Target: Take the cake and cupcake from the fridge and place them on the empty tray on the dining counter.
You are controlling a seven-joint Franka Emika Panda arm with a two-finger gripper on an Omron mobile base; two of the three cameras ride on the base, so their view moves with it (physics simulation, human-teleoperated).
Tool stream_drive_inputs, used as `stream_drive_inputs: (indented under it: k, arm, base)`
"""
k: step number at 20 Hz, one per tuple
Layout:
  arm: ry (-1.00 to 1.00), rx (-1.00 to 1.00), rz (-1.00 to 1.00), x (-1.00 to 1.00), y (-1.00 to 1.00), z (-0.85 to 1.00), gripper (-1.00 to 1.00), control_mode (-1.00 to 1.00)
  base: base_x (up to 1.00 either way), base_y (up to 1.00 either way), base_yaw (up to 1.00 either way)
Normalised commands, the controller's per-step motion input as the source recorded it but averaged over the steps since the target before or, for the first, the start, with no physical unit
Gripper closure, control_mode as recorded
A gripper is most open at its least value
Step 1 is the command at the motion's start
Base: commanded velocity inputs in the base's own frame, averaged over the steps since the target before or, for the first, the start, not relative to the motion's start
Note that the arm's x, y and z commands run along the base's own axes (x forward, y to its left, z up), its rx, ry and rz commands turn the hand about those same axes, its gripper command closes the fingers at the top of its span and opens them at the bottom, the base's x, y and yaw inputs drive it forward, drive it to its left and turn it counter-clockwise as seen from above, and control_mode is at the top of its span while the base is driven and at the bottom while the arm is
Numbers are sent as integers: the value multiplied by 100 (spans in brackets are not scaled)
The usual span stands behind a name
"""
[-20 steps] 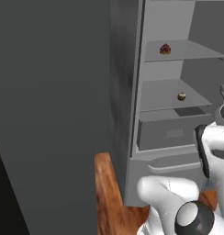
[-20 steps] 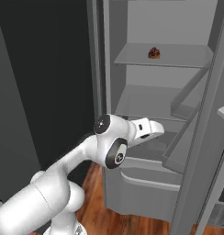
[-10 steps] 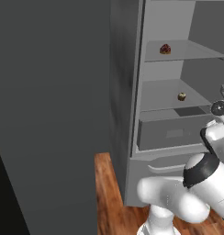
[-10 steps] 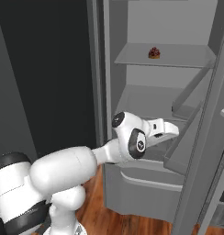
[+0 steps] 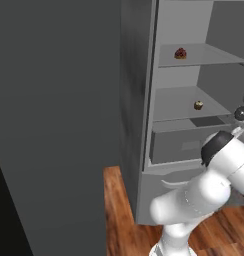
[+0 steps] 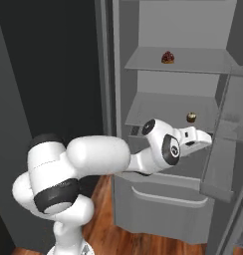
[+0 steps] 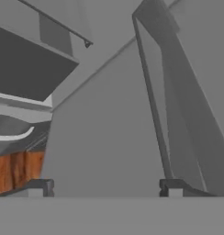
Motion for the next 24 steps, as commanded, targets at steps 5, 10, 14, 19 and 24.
stream_drive_inputs:
  k: [5,10,14,19,24]
  arm:
    - [-7,9,0,-60,-99,-13,-100,-100]
    - [-19,13,3,-91,-21,15,-100,-100]
    - [-27,25,13,-76,8,74,-100,-100]
    - [-27,34,9,-49,31,100,-100,-100]
    - [-11,42,8,-23,19,100,-100,-100]
  base:
    - [0,0,0]
    - [0,0,0]
    - [0,0,0]
    - [0,0,0]
    - [0,0,0]
